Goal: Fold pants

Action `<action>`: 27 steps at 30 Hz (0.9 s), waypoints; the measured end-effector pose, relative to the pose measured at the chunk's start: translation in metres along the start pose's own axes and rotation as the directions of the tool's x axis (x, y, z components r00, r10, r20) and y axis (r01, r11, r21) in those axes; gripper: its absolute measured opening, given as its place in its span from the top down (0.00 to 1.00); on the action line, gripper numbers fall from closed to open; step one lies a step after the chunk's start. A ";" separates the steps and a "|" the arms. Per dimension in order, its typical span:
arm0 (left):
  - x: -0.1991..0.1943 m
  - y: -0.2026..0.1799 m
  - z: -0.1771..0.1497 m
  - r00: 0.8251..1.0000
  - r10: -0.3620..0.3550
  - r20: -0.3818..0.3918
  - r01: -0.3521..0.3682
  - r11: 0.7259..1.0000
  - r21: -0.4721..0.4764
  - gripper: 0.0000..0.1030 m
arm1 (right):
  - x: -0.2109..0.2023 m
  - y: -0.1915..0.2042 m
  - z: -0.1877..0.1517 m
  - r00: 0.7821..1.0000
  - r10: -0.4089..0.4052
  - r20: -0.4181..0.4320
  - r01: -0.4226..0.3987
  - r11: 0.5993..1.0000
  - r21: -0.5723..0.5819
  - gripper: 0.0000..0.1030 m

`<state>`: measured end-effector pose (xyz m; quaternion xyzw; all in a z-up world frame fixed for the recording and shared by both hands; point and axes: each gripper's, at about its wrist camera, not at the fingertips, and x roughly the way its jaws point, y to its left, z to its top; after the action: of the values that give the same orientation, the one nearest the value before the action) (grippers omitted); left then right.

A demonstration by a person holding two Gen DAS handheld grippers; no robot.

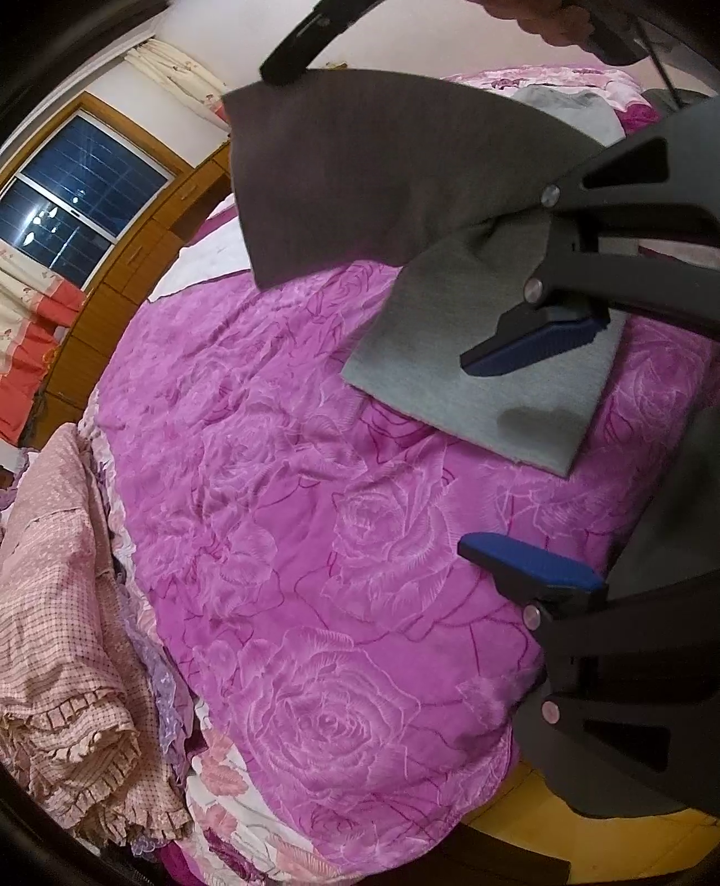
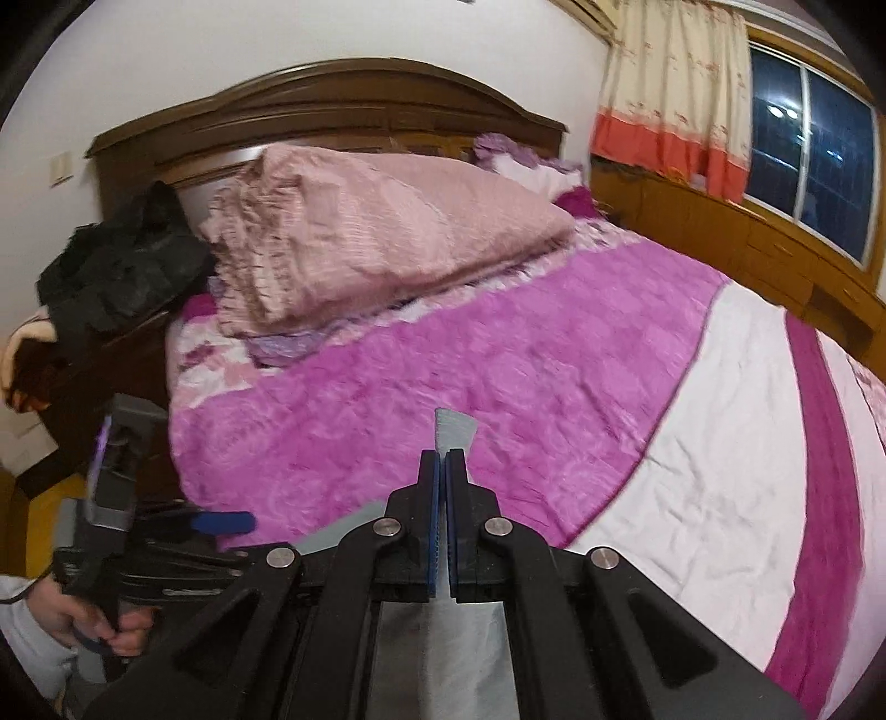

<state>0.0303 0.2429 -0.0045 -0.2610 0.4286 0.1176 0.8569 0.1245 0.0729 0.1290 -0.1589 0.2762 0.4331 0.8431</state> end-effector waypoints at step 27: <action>-0.022 0.035 -0.008 0.999 -0.011 0.036 0.013 0.999 -0.042 0.39 | 0.061 0.040 -0.038 0.916 0.357 -0.183 -0.372 0.927 -0.051 0.82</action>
<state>-0.0028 0.2686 -0.0033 -0.2795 0.4091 0.1262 0.8594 0.1082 0.1160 0.0611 -0.1767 0.3535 0.5788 0.7133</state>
